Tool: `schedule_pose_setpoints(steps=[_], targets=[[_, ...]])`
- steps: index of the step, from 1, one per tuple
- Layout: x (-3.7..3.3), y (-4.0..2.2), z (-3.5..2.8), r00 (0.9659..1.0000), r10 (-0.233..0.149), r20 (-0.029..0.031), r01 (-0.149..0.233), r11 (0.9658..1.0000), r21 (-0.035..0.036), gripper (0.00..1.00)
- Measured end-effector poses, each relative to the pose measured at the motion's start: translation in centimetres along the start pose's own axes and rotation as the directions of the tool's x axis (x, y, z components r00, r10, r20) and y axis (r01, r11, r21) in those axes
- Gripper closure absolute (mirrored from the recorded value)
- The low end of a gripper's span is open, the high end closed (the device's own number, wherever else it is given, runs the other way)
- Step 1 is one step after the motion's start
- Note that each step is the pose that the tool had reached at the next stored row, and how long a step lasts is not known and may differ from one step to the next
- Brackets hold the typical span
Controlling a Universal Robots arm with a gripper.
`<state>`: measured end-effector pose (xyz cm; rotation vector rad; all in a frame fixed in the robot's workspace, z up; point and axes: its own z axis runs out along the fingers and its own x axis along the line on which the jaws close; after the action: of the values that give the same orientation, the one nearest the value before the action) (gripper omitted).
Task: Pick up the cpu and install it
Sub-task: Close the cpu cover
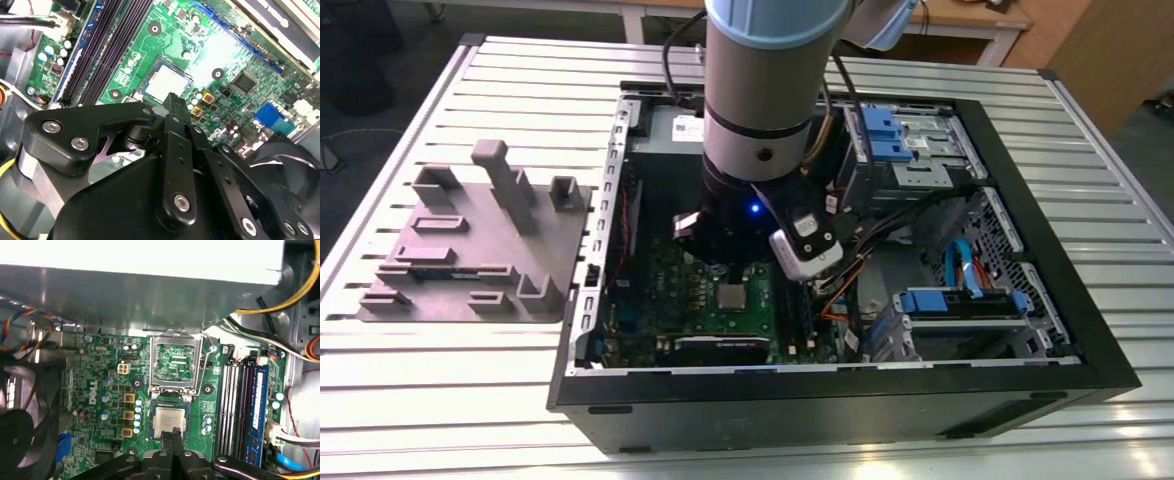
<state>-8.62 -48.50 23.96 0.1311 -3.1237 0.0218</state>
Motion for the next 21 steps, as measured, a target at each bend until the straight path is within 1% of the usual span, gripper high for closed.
schedule_pose_setpoints(steps=[2, 4, 9, 12, 13, 14, 16, 17, 19, 21], targets=[[-0.03, 0.0, 0.0, 0.9999, -0.013, 0.0002, 0.013, 0.9999, -0.0001, 0.9], [-0.27, -0.01, -0.01, 0.9999, -0.015, -0.0003, 0.015, 0.9999, -0.0009, 0.9], [-1.45, -0.12, -0.02, 0.9999, -0.015, -0.0049, 0.015, 0.9999, -0.0016, 0.9], [-1.51, -0.13, -0.02, 0.9998, -0.02, -0.0051, 0.02, 0.9998, -0.0025, 0.9], [-1.51, -0.13, -0.03, 0.9997, -0.025, -0.0048, 0.025, 0.9997, -0.0051, 0.9], [-1.52, -0.13, -0.03, 0.9995, -0.031, -0.0039, 0.031, 0.9995, -0.0121, 0.9], [-1.52, -0.13, -0.02, 0.9993, -0.037, -0.0013, 0.037, 0.9987, -0.0337, 0.9], [-1.52, -0.13, -0.02, 0.9992, -0.04, 0.0, 0.04, 0.9983, -0.0432, 0.9], [-1.51, -0.13, -0.03, 0.9984, -0.057, 0.0003, 0.057, 0.9974, -0.0438, 0.9], [-1.52, -0.13, -0.01, 0.9956, -0.094, 0.0008, 0.094, 0.9946, -0.0433, 0.9]])
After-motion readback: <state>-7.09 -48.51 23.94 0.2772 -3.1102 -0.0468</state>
